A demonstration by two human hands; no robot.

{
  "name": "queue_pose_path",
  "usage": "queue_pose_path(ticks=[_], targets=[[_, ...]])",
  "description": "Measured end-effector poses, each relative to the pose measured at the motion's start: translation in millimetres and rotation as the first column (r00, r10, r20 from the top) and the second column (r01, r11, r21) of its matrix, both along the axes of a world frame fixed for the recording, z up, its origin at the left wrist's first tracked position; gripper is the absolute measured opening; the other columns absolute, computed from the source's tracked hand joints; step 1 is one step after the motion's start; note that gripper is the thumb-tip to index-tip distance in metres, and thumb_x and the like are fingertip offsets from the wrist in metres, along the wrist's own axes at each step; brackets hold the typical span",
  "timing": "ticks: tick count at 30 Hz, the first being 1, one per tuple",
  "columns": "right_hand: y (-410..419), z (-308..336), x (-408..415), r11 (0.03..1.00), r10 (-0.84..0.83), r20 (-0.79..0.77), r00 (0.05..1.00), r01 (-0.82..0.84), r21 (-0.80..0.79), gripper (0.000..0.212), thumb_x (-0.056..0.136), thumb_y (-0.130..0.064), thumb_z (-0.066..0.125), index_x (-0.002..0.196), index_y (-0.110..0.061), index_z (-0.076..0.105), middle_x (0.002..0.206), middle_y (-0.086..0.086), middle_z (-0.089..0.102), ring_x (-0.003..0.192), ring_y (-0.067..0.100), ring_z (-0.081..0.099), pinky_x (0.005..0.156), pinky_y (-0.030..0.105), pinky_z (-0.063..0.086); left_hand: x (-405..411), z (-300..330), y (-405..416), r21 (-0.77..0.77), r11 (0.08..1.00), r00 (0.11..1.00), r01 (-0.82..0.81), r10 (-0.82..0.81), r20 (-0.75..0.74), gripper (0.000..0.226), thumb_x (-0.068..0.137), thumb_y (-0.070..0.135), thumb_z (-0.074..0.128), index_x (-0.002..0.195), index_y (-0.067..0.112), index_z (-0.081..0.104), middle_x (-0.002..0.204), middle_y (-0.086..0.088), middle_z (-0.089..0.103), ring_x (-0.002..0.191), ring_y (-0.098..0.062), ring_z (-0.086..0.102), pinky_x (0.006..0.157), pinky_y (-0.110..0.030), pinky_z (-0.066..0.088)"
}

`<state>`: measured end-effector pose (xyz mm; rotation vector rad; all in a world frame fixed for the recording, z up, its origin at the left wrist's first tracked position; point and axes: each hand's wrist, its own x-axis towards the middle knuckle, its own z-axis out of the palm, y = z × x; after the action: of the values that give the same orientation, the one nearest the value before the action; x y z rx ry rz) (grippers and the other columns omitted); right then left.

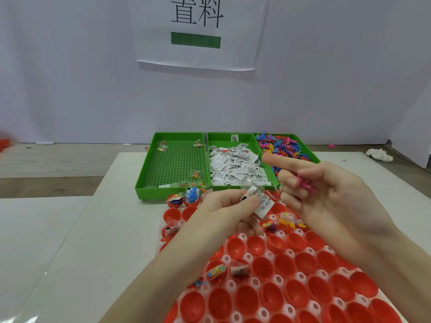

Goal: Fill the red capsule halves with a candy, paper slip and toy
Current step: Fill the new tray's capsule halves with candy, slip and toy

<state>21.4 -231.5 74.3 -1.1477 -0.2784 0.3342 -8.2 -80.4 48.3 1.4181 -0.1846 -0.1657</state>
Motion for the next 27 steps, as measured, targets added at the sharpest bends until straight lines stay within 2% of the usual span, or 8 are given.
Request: queue_pose_path(ticks=[6, 9, 13, 16, 18, 20, 24, 27], targets=[[-4, 0, -1, 0.997, -0.020, 0.169, 0.985, 0.031, -0.066, 0.036, 0.075, -0.010, 0.048, 0.104, -0.009, 0.069, 0.069, 0.000, 0.065, 0.061, 0.005, 0.059, 0.061, 0.015, 0.050, 0, 0, -2, 0.020, 0.999, 1.000, 0.026, -0.026, 0.000, 0.028, 0.092, 0.010, 0.049, 0.066, 0.010, 0.060, 0.048, 0.007, 0.057, 0.048, -0.006, 0.054, 0.049, -0.012, 0.042], [-6, 0, -7, 0.996, -0.030, 0.231, 0.973, 0.049, -0.079, 0.044, 0.073, -0.012, 0.051, 0.116, -0.016, 0.058, 0.085, 0.003, 0.073, 0.078, 0.008, 0.069, 0.067, 0.016, 0.053, 0, -2, -1, 0.042, 0.999, 0.999, 0.023, -0.024, 0.028, 0.030, 0.091, 0.014, 0.051, 0.064, 0.013, 0.062, 0.049, 0.006, 0.057, 0.051, -0.009, 0.054, 0.052, -0.012, 0.042], [-4, -1, -11, 0.990, -0.020, 0.243, 0.970, 0.054, -0.134, 0.051, 0.072, -0.022, 0.056, 0.123, -0.025, 0.050, 0.101, -0.001, 0.072, 0.103, 0.007, 0.064, 0.084, 0.019, 0.050, -1, -2, -1, 0.047, 0.998, 0.996, 0.049, -0.052, 0.076, 0.037, 0.090, 0.019, 0.054, 0.056, 0.022, 0.066, 0.051, 0.008, 0.057, 0.053, -0.009, 0.054, 0.052, -0.012, 0.041], [-1, -4, -14, 0.993, 0.009, 0.187, 0.982, 0.014, -0.119, 0.057, 0.068, -0.021, 0.065, 0.122, -0.026, 0.049, 0.105, -0.004, 0.071, 0.104, 0.004, 0.063, 0.084, 0.018, 0.049, -4, 2, -1, 0.012, 0.994, 0.987, 0.109, -0.110, 0.119, 0.024, 0.084, 0.024, 0.061, 0.061, 0.021, 0.067, 0.056, 0.008, 0.060, 0.051, -0.007, 0.054, 0.052, -0.012, 0.041], [2, -8, -16, 0.994, 0.039, 0.140, 0.989, -0.024, -0.109, 0.055, 0.069, -0.023, 0.064, 0.123, -0.026, 0.049, 0.108, -0.006, 0.070, 0.104, 0.003, 0.062, 0.089, 0.026, 0.050, -6, 3, 1, -0.016, 0.987, 0.978, 0.163, -0.159, 0.132, 0.020, 0.083, 0.024, 0.055, 0.068, 0.016, 0.066, 0.059, 0.005, 0.060, 0.052, -0.006, 0.053, 0.053, -0.013, 0.042], [4, -10, -18, 0.994, 0.039, 0.119, 0.992, -0.025, -0.110, 0.055, 0.070, -0.021, 0.064, 0.123, -0.026, 0.049, 0.109, -0.009, 0.069, 0.102, 0.002, 0.063, 0.088, 0.031, 0.053, -7, 4, 3, -0.005, 0.983, 0.975, 0.183, -0.181, 0.127, 0.025, 0.084, 0.028, 0.051, 0.076, 0.008, 0.066, 0.058, 0.004, 0.059, 0.054, -0.006, 0.051, 0.056, -0.013, 0.042], [6, -9, -19, 0.984, 0.049, 0.158, 0.986, -0.020, -0.179, 0.049, 0.073, -0.018, 0.062, 0.120, -0.026, 0.051, 0.108, -0.011, 0.069, 0.096, 0.002, 0.065, 0.070, 0.013, 0.051, -6, 7, 7, 0.193, 0.976, 0.971, 0.100, -0.138, 0.196, 0.031, 0.089, 0.031, 0.049, 0.079, 0.007, 0.064, 0.052, 0.007, 0.055, 0.052, -0.002, 0.048, 0.056, -0.009, 0.038], [3, -7, -17, 0.902, 0.012, 0.387, 0.922, 0.157, -0.402, 0.040, 0.071, -0.019, 0.065, 0.109, -0.032, 0.062, 0.104, -0.017, 0.069, 0.094, -0.001, 0.065, 0.067, 0.012, 0.050, -3, 7, 9, 0.358, 0.933, 0.950, 0.016, -0.125, 0.285, 0.024, 0.089, 0.027, 0.048, 0.075, 0.015, 0.064, 0.051, 0.008, 0.052, 0.050, 0.000, 0.045, 0.054, -0.015, 0.036]])
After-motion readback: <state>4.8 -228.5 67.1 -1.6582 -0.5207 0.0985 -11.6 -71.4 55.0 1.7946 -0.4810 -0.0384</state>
